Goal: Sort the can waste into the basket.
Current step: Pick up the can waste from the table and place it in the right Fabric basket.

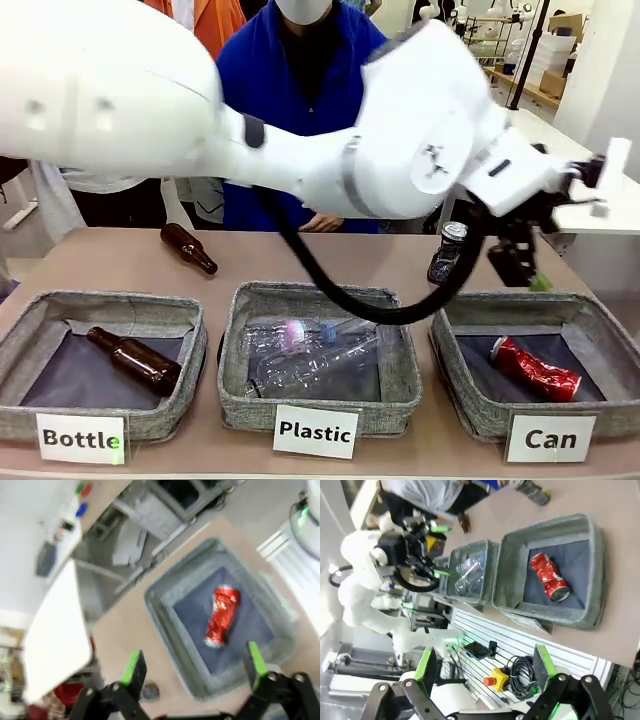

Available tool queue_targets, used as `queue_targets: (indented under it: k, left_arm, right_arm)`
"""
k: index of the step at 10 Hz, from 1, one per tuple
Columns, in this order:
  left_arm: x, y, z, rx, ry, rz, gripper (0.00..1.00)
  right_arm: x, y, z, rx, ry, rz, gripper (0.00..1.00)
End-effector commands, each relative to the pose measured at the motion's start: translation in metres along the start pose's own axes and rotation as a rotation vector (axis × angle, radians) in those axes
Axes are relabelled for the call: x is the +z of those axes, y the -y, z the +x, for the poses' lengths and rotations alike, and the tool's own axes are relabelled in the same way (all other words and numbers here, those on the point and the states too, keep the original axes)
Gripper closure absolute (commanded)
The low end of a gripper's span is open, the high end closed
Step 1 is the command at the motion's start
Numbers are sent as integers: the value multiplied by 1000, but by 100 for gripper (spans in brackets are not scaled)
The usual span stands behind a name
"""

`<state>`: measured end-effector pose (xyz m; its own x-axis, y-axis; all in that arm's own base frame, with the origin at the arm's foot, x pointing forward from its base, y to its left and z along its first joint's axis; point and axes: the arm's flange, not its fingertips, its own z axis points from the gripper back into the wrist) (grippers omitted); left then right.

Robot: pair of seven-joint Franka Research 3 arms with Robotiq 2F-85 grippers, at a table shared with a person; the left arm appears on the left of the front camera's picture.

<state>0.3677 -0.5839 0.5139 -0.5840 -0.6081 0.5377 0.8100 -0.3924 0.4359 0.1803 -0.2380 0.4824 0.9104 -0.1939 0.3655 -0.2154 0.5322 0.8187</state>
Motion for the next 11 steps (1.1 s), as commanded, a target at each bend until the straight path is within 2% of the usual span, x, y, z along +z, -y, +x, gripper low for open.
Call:
queue_targets:
  k: [1, 2, 3, 4, 6, 7, 8, 9, 10, 11]
  left_arm:
    - [98, 67, -27, 270, -24, 88, 0]
    - [139, 87, -40, 384, -43, 159, 0]
    - [174, 108, -51, 497, -12, 201, 0]
    - [207, 132, -66, 528, 95, 159, 0]
    - [258, 179, -98, 739, 174, 149, 0]
    - [280, 194, -114, 775, 253, 101, 0]
    - [300, 224, -123, 893, 228, 60, 0]
    - [310, 254, -134, 867, 297, 24, 0]
    - [322, 270, -150, 920, 398, -35, 0]
    - [329, 282, -175, 964, 560, -75, 0]
  right_arm:
    - [-61, -30, 5, 105, -20, -33, 0]
    - [-91, -44, 10, 142, -30, -33, 0]
    - [-118, -56, 13, 159, -38, -20, 0]
    - [-143, -65, 16, 164, -20, 11, 0]
    - [-174, -75, 20, 177, -25, 44, 0]
    - [-186, -79, 31, 139, -36, 97, 0]
    - [-198, -81, 32, 92, -91, 191, 0]
    - [-206, -81, 24, 58, -168, 268, 0]
    - [-215, -83, 21, 10, -215, 359, 0]
    - [-223, -81, 18, -14, -246, 417, 0]
